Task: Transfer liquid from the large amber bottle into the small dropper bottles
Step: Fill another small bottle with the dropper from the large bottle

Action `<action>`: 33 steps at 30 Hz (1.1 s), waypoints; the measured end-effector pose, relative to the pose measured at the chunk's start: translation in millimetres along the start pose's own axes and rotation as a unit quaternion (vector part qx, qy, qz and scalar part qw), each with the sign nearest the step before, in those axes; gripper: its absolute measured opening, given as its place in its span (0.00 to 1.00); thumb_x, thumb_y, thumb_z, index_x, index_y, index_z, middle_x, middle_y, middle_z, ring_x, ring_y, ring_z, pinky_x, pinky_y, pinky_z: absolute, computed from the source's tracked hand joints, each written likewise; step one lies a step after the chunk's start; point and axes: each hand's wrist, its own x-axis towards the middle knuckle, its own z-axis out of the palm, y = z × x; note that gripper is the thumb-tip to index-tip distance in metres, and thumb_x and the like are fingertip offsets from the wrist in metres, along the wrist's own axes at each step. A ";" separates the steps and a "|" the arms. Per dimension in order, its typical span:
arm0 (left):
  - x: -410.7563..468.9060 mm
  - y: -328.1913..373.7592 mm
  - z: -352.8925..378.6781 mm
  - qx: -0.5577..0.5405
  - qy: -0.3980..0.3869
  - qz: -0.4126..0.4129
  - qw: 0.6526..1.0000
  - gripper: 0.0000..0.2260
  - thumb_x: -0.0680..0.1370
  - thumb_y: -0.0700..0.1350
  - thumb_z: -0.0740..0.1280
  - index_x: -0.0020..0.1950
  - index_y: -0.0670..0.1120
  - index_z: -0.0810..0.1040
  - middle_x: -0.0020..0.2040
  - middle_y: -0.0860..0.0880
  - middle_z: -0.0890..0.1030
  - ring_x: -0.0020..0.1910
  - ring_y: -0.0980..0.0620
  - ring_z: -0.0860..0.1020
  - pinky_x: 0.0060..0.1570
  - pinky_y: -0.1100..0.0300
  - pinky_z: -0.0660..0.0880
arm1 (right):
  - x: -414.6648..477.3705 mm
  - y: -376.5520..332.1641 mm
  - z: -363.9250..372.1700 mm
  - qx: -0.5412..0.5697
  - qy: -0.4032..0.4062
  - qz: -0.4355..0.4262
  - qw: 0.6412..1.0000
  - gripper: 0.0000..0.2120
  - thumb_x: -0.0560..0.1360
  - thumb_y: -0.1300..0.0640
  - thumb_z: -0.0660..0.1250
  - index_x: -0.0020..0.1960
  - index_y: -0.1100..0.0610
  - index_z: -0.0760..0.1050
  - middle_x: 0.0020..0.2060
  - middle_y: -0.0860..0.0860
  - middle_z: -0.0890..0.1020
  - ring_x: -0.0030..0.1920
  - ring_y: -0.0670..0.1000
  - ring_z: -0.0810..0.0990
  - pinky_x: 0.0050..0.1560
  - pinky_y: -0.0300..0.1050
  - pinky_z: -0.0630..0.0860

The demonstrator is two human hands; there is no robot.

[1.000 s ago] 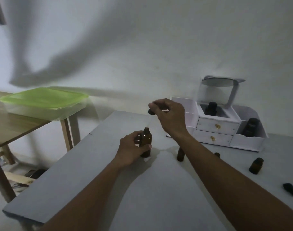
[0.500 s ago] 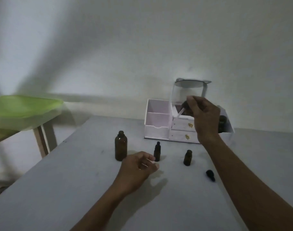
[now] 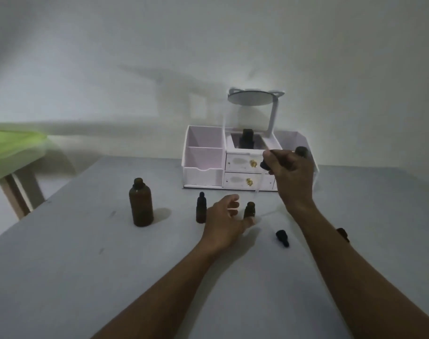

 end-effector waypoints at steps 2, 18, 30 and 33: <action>5.2 -1.1 6.8 0.003 0.005 -0.002 1.000 0.32 0.70 0.50 0.77 0.72 0.49 0.70 0.68 0.49 0.76 0.62 0.50 0.77 0.60 0.56 0.75 | -2.0 1.6 -0.6 0.005 -0.002 0.003 1.000 0.01 0.76 0.54 0.72 0.47 0.48 0.81 0.37 0.40 0.84 0.39 0.40 0.86 0.45 0.33 0.81; 9.4 0.6 12.9 0.073 0.015 0.047 0.996 0.19 0.73 0.46 0.75 0.63 0.46 0.80 0.61 0.48 0.81 0.58 0.51 0.79 0.63 0.61 0.71 | -8.1 8.3 0.9 0.019 -0.022 -0.010 1.000 0.08 0.76 0.53 0.73 0.42 0.41 0.80 0.35 0.39 0.84 0.39 0.41 0.86 0.43 0.32 0.80; 13.1 -4.0 12.7 0.075 0.013 0.041 0.996 0.20 0.74 0.46 0.75 0.64 0.46 0.79 0.62 0.48 0.81 0.60 0.49 0.79 0.67 0.54 0.71 | -7.6 13.8 7.4 -0.005 -0.054 -0.039 0.998 0.09 0.75 0.55 0.74 0.40 0.42 0.80 0.34 0.41 0.84 0.38 0.39 0.84 0.44 0.23 0.74; 14.3 -5.3 13.4 0.072 0.014 0.041 0.996 0.20 0.73 0.46 0.75 0.64 0.46 0.79 0.62 0.48 0.81 0.60 0.49 0.79 0.67 0.53 0.71 | -5.9 16.1 7.5 -0.007 -0.051 -0.042 0.998 0.06 0.74 0.55 0.74 0.41 0.45 0.81 0.34 0.42 0.84 0.38 0.41 0.84 0.44 0.25 0.75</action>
